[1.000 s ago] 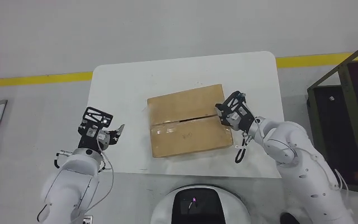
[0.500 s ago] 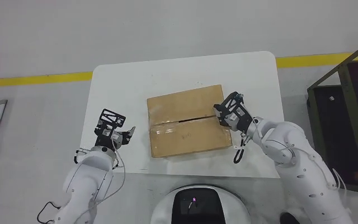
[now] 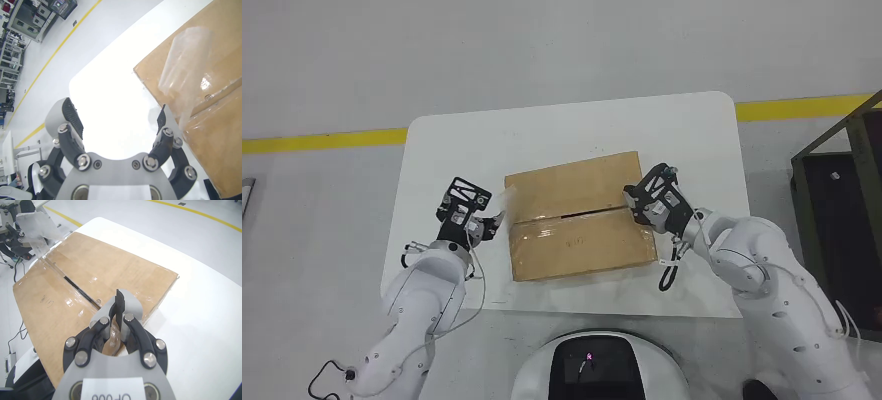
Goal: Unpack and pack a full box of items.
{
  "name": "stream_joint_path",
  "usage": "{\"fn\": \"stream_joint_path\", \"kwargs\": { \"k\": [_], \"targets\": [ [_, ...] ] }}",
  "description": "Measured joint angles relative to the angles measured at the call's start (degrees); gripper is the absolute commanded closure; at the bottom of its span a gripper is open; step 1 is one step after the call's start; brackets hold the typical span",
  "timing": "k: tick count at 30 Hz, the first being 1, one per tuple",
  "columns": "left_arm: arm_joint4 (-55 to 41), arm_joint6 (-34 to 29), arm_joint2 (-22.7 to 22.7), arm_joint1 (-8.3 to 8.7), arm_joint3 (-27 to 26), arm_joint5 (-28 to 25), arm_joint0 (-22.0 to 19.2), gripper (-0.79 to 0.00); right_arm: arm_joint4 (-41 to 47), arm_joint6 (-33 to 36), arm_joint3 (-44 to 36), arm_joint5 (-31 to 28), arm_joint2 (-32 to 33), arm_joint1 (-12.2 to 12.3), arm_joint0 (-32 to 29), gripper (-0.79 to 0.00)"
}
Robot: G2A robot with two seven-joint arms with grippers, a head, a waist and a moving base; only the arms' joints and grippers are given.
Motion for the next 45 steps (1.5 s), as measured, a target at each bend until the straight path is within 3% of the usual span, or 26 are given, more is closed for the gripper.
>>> {"fn": "stream_joint_path", "kwargs": {
  "k": [6,14,34,41,45],
  "targets": [
    [-2.4,-0.4,1.0,-0.36,-1.3,-0.6,-2.1,-0.785,0.0,0.1,-0.1,0.2,-0.1,-0.1,-0.1,0.0],
    [-4.8,-2.6,2.1,-0.61,-5.4,-1.9,-1.6,-0.785,0.1,0.3,-0.4,0.4,-0.1,-0.2,0.2,0.0],
    [-5.7,-0.3,9.6,-2.15,0.2,-1.8,-9.8,-0.785,2.2,2.0,-2.0,1.2,8.8,1.0,-2.5,0.0],
    [-5.9,-1.0,11.9,-2.56,-1.1,-2.6,-10.0,-0.785,3.9,2.8,-2.4,0.4,13.0,1.6,-3.3,0.0],
    [-8.6,-2.9,10.1,-2.59,-3.5,-2.1,-9.4,-0.785,4.9,3.1,-3.1,0.1,13.4,1.7,-3.1,0.0]
  ]
}}
